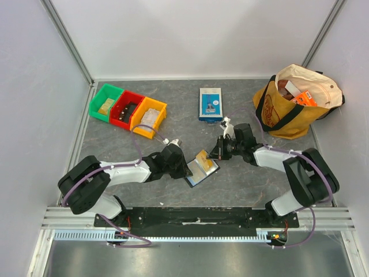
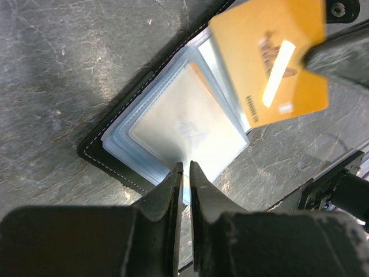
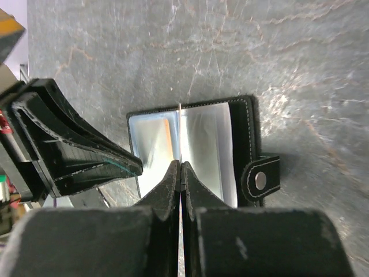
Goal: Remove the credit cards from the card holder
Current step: Remove the credit card from the card holder, then place the credit card in the storage box.
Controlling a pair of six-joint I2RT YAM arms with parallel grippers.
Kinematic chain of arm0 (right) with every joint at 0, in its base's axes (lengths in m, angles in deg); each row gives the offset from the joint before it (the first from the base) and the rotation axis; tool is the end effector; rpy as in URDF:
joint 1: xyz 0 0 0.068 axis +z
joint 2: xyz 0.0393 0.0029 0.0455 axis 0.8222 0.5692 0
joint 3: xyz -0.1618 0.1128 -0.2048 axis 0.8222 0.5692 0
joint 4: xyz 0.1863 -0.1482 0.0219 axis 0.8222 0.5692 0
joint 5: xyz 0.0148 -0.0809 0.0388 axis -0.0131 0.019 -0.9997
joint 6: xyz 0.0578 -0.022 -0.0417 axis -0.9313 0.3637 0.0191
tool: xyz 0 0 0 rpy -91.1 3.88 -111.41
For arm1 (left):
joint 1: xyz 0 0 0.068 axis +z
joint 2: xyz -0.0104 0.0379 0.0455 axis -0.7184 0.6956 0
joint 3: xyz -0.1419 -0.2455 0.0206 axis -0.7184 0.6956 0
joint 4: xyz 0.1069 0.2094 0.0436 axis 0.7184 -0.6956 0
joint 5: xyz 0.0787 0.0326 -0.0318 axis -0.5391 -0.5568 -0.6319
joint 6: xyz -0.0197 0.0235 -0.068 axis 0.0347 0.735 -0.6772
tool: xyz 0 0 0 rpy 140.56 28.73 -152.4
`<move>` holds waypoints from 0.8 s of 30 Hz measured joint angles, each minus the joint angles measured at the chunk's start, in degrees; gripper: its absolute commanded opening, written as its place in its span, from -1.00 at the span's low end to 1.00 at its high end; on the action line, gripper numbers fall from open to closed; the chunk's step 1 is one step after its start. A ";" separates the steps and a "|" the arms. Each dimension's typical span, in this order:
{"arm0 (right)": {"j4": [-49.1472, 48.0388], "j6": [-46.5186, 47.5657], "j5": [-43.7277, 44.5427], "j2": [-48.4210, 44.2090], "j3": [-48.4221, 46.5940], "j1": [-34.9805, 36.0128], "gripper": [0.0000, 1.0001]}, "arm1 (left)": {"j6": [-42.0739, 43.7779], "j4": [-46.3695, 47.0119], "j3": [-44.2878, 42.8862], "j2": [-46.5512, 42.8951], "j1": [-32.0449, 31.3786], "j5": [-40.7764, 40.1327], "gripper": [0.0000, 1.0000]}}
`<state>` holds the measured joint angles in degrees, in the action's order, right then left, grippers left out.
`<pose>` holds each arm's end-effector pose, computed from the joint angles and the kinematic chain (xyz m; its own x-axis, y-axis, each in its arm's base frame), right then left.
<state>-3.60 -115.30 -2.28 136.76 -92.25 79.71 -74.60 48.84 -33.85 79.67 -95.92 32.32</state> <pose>0.2437 0.1513 0.1615 -0.8868 0.0194 -0.4618 -0.3521 0.6189 0.7021 0.1713 -0.2095 0.1558 -0.9206 -0.1938 -0.3391 0.0432 0.8124 -0.5815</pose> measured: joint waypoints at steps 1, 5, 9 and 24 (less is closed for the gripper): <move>0.39 0.02 0.98 -1.38 0.00 -0.24 -1.00 | 0.00 0.00 0.13 -0.13 0.00 0.00 -0.67; 2.64 -0.07 4.70 -6.25 0.00 -0.46 -1.00 | 0.00 0.04 1.38 -1.64 0.00 -0.13 -0.36; 3.85 -2.23 7.28 -12.20 0.74 -0.52 -1.00 | 0.33 -1.11 2.73 -5.55 0.00 -1.60 0.01; -14.40 -27.32 14.29 -32.63 10.78 5.11 -1.00 | 1.38 15.39 8.11 -27.39 0.04 -1.09 0.33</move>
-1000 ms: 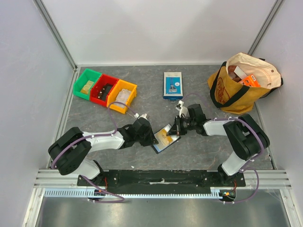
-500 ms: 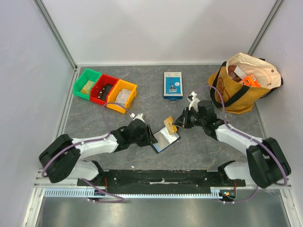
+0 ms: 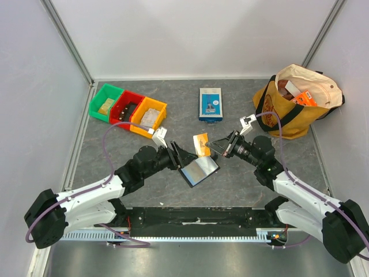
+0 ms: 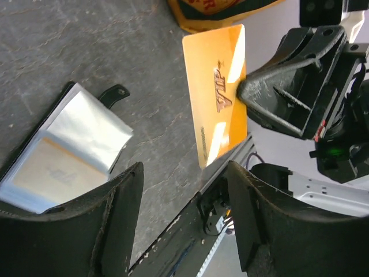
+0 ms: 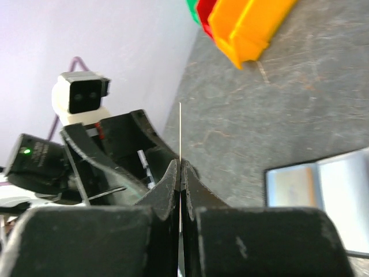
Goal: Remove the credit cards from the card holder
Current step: Place the credit card in the storage box.
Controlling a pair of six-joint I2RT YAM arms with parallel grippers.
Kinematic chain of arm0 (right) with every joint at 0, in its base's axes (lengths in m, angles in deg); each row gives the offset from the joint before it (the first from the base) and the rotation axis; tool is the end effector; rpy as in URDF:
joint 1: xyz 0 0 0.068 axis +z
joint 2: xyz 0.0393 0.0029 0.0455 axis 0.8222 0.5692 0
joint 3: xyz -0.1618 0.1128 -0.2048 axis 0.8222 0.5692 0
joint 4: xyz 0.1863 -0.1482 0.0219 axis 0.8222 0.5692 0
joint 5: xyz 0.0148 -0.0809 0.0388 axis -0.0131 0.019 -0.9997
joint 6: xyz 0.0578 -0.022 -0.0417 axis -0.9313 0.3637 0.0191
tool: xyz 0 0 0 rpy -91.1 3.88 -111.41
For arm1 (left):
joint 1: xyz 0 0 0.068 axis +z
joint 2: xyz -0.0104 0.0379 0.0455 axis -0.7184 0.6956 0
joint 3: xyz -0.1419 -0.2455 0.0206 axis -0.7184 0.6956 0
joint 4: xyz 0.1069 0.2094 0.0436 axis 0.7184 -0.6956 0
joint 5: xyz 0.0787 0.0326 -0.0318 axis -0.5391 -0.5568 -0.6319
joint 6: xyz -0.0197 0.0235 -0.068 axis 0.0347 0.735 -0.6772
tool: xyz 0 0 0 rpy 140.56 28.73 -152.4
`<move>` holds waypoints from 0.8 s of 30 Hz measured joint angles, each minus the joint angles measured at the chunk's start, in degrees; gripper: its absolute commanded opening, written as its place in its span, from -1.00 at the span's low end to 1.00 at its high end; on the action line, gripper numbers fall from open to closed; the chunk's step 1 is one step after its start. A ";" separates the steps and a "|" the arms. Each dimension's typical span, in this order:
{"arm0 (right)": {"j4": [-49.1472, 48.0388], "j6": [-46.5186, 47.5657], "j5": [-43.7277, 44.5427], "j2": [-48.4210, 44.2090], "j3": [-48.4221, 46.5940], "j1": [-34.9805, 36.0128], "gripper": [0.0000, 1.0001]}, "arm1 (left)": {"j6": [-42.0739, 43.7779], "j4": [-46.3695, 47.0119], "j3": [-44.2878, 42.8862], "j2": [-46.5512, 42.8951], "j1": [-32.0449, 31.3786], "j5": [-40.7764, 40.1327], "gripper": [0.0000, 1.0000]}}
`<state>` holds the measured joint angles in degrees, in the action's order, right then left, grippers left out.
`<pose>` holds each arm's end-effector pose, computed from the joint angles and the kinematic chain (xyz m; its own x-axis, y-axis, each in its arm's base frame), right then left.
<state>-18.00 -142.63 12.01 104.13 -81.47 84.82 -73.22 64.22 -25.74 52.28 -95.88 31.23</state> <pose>0.1769 0.1272 0.2614 -0.6964 0.4869 -0.5272 -0.3641 0.3933 0.8442 0.1409 -0.1711 0.2512 -0.7286 -0.4027 -0.5541 0.3347 0.4965 -0.8009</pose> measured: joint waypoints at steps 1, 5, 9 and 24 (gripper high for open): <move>-0.94 -0.94 0.46 -0.42 0.09 0.87 -1.00 | -0.02 1.14 0.17 -0.09 0.00 0.09 0.33; -4.68 -3.76 2.21 -1.40 0.20 3.91 -1.00 | -0.02 4.31 0.24 -0.09 0.00 0.42 0.26; -7.06 -5.25 3.93 -1.40 0.26 6.27 -1.00 | -0.09 7.19 0.46 -0.09 0.00 1.18 -0.04; 2.54 3.48 4.87 -0.87 -3.13 7.89 0.52 | 2.80 2.23 0.94 -8.57 1.11 1.81 -0.97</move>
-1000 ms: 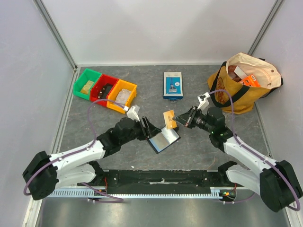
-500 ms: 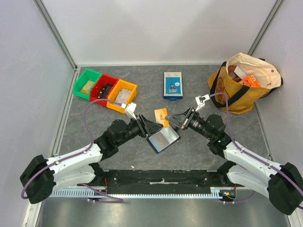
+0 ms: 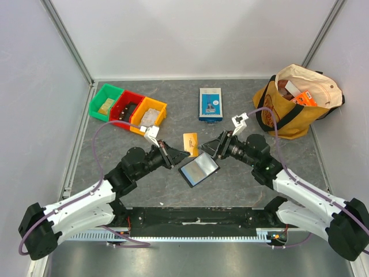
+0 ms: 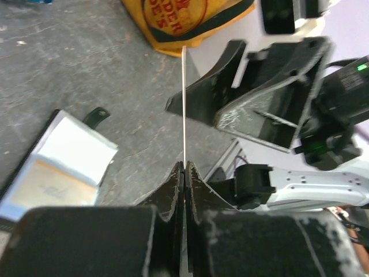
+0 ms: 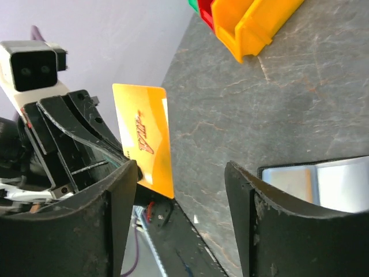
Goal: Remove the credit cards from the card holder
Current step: Place the credit card in the storage box.
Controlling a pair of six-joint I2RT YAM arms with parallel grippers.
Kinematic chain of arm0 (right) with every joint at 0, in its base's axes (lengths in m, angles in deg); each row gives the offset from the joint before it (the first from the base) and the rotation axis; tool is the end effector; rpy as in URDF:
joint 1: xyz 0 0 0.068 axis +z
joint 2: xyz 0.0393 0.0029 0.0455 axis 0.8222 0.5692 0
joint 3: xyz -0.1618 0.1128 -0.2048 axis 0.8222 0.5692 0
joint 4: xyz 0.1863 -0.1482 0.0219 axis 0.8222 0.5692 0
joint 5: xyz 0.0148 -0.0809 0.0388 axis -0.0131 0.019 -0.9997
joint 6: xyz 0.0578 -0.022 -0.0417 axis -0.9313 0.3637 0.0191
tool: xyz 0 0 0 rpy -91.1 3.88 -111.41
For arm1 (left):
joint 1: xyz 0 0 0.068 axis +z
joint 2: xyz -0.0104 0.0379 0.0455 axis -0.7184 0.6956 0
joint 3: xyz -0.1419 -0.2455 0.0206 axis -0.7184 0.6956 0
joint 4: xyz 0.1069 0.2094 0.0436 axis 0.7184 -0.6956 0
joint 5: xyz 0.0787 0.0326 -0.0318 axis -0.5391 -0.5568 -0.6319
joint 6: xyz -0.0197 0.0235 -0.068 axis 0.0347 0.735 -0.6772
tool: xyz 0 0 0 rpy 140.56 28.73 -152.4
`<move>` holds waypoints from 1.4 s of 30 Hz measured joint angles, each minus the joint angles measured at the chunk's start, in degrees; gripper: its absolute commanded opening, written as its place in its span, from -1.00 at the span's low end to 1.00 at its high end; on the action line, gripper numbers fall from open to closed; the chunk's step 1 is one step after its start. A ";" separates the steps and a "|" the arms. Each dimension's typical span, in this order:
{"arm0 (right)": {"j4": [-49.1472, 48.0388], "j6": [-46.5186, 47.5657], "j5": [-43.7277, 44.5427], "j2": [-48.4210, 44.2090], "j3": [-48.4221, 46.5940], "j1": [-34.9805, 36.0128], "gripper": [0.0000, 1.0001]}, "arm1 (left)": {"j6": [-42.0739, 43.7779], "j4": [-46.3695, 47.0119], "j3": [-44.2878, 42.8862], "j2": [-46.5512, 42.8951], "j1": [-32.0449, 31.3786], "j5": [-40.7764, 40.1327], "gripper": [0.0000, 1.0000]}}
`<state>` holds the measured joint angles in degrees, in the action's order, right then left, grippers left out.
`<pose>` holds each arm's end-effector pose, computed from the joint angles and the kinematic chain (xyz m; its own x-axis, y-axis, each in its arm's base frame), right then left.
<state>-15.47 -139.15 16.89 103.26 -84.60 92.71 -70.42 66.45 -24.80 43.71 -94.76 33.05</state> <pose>0.1631 0.1480 0.2777 -0.6816 0.4308 -0.5915 -0.4480 0.3934 0.8028 0.1274 -0.1522 0.2791 -0.6508 -0.4504 -0.6112 0.4604 0.4060 -0.7894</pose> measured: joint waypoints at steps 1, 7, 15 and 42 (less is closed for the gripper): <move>3.78 2.60 0.15 -0.02 -1.97 0.02 0.59 | 0.94 -1.99 -0.55 -0.50 0.37 0.07 -0.96; 20.52 15.54 2.67 -0.46 -14.14 0.04 0.96 | 8.24 -19.41 -10.51 -0.44 1.79 0.07 -0.90; 22.45 28.59 0.15 -8.59 -13.70 0.04 0.69 | 17.53 -31.45 -20.02 1.49 1.90 1.57 -0.96; 39.19 55.34 -29.70 5.92 -27.82 1.55 -1.00 | 48.72 -57.13 -37.00 12.44 1.90 24.83 -0.79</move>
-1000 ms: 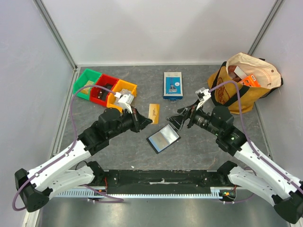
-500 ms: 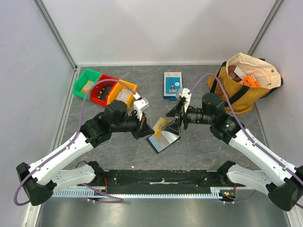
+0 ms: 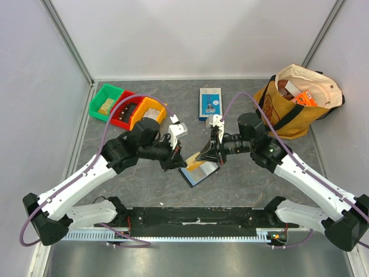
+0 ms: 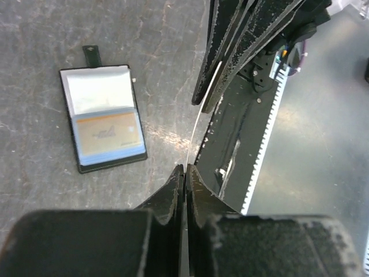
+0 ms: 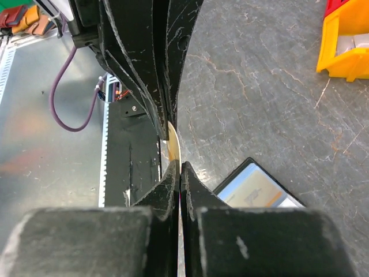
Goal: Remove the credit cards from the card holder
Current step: Place the credit card in the storage box.
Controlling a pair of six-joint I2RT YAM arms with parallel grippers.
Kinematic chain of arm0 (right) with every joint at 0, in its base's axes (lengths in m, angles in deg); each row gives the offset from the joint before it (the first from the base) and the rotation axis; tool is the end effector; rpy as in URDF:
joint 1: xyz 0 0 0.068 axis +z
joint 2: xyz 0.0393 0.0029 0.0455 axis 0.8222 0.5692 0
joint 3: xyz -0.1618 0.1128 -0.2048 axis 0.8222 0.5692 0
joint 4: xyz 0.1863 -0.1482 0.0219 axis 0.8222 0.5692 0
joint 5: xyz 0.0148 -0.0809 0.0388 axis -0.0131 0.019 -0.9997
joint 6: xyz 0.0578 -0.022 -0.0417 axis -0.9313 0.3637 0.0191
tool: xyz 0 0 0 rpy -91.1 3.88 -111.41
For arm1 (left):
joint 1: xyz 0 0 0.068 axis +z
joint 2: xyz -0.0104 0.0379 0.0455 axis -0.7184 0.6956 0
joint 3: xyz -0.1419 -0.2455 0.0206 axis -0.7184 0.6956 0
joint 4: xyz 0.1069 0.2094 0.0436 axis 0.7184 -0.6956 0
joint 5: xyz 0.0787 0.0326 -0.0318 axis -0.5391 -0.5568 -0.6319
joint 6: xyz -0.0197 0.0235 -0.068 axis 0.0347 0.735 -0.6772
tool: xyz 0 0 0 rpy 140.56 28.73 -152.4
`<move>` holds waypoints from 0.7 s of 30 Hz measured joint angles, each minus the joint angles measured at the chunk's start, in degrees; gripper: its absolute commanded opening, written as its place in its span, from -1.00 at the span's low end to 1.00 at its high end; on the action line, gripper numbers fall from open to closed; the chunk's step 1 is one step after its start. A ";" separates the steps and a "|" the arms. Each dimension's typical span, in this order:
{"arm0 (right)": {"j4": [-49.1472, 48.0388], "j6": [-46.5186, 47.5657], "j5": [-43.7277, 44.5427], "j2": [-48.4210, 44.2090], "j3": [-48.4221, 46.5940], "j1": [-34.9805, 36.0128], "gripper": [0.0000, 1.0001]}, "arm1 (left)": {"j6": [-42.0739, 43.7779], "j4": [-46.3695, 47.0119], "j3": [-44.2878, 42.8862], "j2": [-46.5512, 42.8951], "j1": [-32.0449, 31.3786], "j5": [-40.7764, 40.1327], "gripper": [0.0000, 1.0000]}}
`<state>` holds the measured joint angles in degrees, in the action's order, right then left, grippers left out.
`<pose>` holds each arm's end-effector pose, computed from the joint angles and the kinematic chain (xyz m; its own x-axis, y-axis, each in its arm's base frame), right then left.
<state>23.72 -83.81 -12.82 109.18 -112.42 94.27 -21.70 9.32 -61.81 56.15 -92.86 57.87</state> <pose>0.1439 0.1752 0.3467 -0.2375 -0.2389 -0.9415 -0.9707 0.0943 0.2209 0.1199 -0.1724 0.3435 -0.4513 0.4089 -0.7932 0.8823 0.3376 -0.3280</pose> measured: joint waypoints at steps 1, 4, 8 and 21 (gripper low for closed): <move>0.24 -0.02 0.07 -0.09 0.00 0.22 -1.00 | 0.00 -0.22 0.00 0.09 0.00 -0.42 -0.67; 0.07 -0.85 0.74 -0.61 0.04 0.31 -1.00 | -0.44 0.33 0.04 -0.31 -0.11 -3.67 -0.08; -3.93 -5.68 5.03 -2.80 2.14 0.26 -1.00 | -5.70 3.89 3.89 -5.11 -0.04 -13.03 0.48; -36.46 -46.71 31.76 -10.43 23.82 0.20 -1.00 | -34.60 39.65 31.47 -21.92 -0.02 -25.16 0.36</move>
<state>-12.74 -130.52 18.94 98.75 -88.60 94.46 -56.30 48.97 -30.33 34.23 -92.88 32.72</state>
